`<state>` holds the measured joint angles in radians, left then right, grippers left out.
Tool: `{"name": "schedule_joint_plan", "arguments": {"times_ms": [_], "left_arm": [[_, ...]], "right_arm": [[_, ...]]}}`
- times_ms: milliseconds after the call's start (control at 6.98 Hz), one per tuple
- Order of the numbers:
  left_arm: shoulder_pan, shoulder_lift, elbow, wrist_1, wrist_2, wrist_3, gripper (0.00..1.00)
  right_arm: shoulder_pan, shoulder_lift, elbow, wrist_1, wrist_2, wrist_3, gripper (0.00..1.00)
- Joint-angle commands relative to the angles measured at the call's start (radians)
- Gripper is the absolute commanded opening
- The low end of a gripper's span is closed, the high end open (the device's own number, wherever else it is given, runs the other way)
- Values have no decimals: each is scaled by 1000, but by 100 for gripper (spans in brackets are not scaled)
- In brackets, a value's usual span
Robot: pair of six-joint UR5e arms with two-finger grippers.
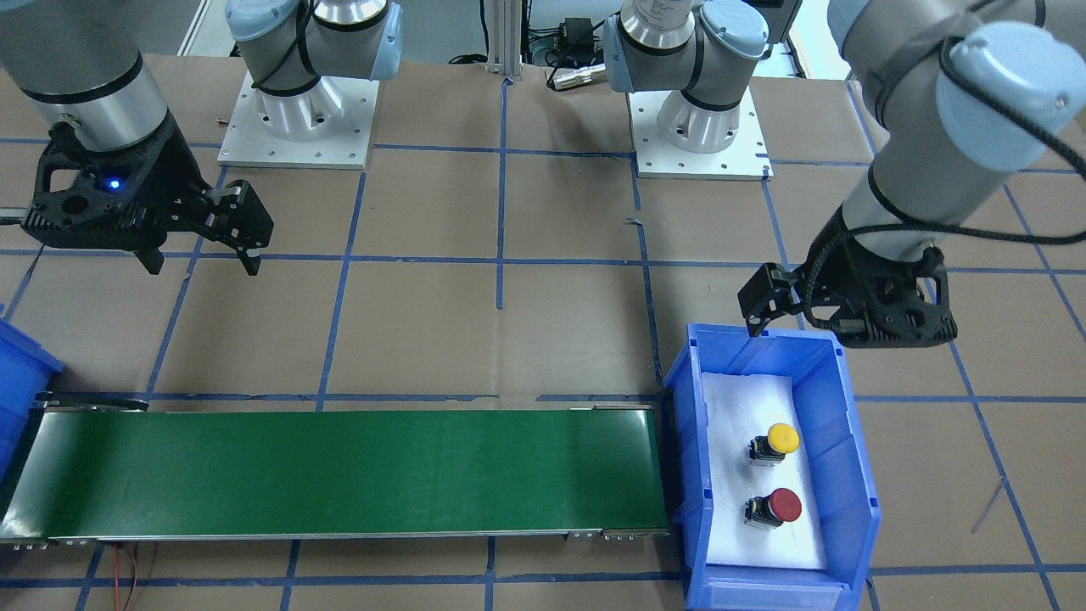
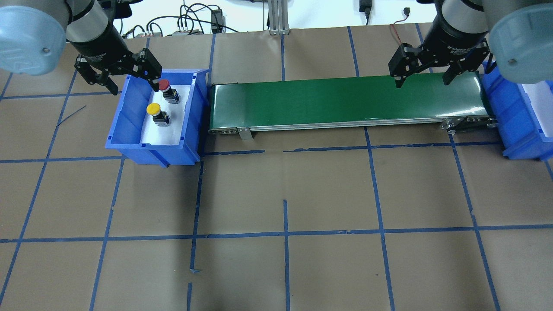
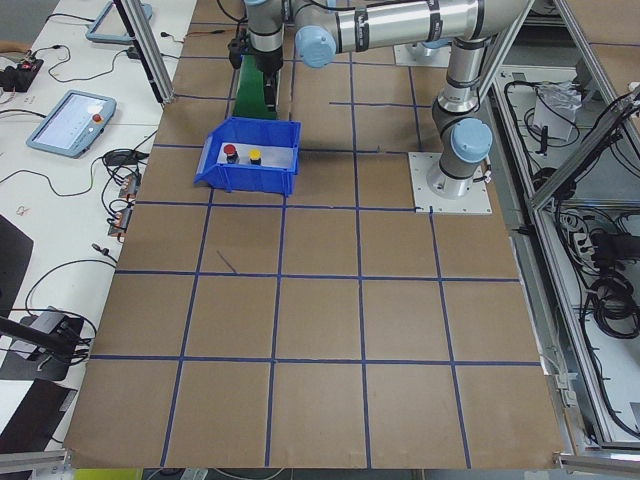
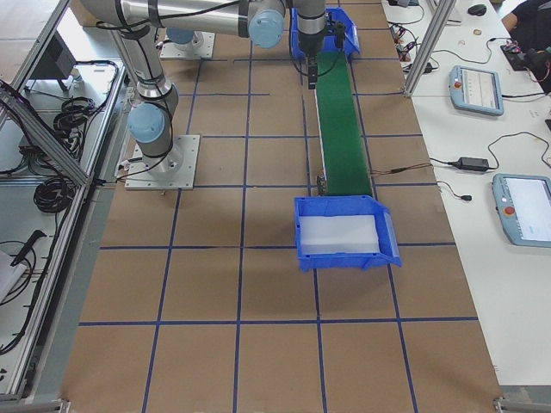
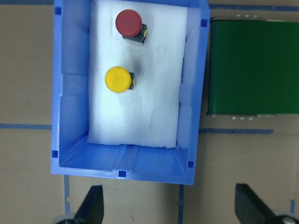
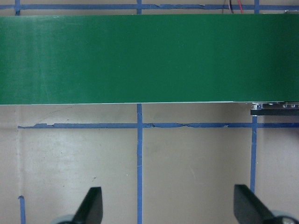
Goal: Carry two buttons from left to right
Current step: 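Lower the left gripper into the blue bin and grasp the yellow button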
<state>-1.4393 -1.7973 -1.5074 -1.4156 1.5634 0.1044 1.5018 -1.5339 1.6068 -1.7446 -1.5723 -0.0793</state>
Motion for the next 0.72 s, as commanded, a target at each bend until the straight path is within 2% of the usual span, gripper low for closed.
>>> {"name": "schedule_joint_plan", "arguments": {"times_ms": [0, 143, 287, 573], "left_arm": [[17, -109, -2, 84, -2, 29, 100], [17, -178, 3, 174, -2, 31, 100], [17, -213, -2, 213, 0, 31, 100], [17, -232, -26, 231, 0, 29, 100]], "right_arm": [[0, 0, -1, 0, 0, 0, 100], [0, 0, 1, 0, 0, 1, 100], [0, 0, -1, 0, 0, 0, 100], [0, 0, 1, 0, 0, 0, 100]]}}
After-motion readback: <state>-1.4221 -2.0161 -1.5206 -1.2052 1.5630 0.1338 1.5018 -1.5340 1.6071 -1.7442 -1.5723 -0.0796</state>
